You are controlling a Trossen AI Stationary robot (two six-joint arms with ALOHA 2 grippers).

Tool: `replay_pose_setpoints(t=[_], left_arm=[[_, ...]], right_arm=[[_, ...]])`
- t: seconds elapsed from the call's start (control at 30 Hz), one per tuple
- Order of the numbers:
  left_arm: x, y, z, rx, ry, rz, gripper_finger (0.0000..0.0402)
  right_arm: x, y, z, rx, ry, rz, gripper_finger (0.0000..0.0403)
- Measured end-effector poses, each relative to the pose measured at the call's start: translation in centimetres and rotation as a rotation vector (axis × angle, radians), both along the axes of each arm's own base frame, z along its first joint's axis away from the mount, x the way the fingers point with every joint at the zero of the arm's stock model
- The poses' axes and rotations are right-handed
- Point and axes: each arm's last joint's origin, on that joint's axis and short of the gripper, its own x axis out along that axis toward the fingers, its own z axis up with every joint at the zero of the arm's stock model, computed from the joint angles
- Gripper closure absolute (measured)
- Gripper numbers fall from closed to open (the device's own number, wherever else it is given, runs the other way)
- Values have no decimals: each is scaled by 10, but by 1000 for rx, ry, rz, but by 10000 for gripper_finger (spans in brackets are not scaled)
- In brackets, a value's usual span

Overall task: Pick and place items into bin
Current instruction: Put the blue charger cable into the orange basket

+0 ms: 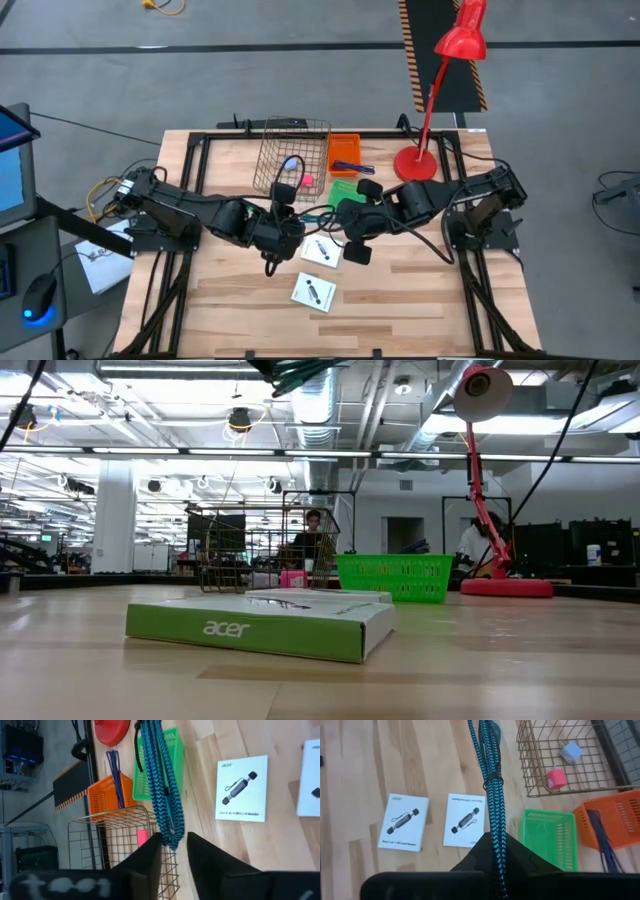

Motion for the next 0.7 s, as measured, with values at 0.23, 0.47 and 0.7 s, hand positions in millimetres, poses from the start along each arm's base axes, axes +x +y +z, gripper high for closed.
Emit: replay_pose_setpoints(t=[0.23,0.47,0.7], left_arm=[[-17,-3,24,32,23,29,249],[-37,2,56,-21,-4,131,236],[-43,5,74,-49,-85,181,239]], right_arm=[[-9,-7,-4,-103,80,-60,392],[-22,-39,-7,-237,229,-247,392],[-19,-100,-9,-233,283,-393,392]])
